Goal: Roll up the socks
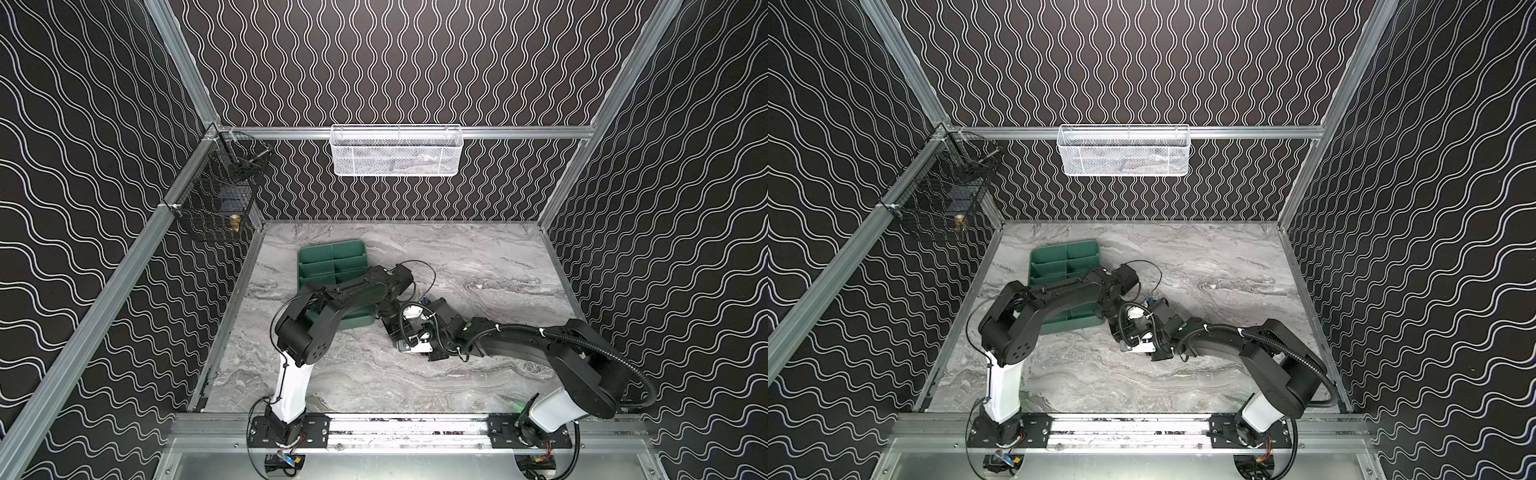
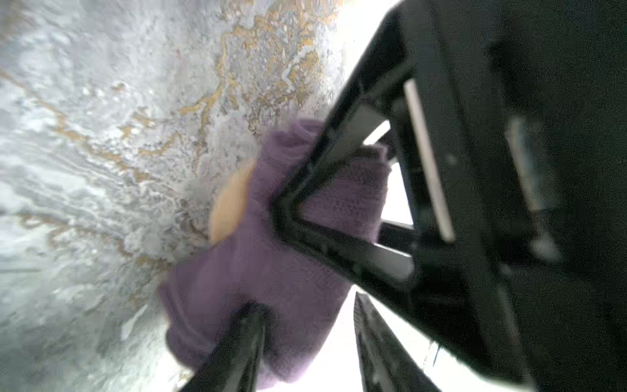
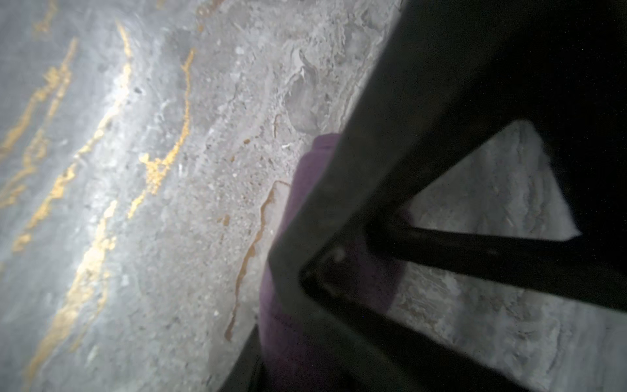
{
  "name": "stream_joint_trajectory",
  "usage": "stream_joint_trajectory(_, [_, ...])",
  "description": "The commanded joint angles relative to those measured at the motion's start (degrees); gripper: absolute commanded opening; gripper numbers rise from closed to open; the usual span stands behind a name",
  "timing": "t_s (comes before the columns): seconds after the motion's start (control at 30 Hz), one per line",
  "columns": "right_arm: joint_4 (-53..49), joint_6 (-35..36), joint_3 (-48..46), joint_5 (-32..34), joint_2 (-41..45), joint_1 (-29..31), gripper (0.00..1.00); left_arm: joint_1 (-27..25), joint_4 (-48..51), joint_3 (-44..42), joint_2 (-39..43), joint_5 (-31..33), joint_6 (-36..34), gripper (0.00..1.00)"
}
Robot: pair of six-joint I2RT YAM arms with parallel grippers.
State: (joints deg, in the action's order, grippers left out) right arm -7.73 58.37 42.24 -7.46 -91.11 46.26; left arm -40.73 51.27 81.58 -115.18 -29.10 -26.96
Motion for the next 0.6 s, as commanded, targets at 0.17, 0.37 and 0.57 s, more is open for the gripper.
stream_joint_trajectory(0.17, [-13.5,-11.8,1.6,-4.9,-0.5,-2.1,0.0,2.5,-3.8,-4.8,9.3,-2.9,4.3,0.54])
stream_joint_trajectory(0.37, [-16.3,-13.6,2.5,-9.1,0.6,-3.3,0.0,5.5,-8.5,-7.5,18.5,1.9,6.7,0.53])
stream_joint_trajectory(0.57, [-19.4,-14.9,5.3,-16.4,-1.2,-6.5,0.0,7.5,-19.2,-14.8,40.4,18.6,9.5,0.55])
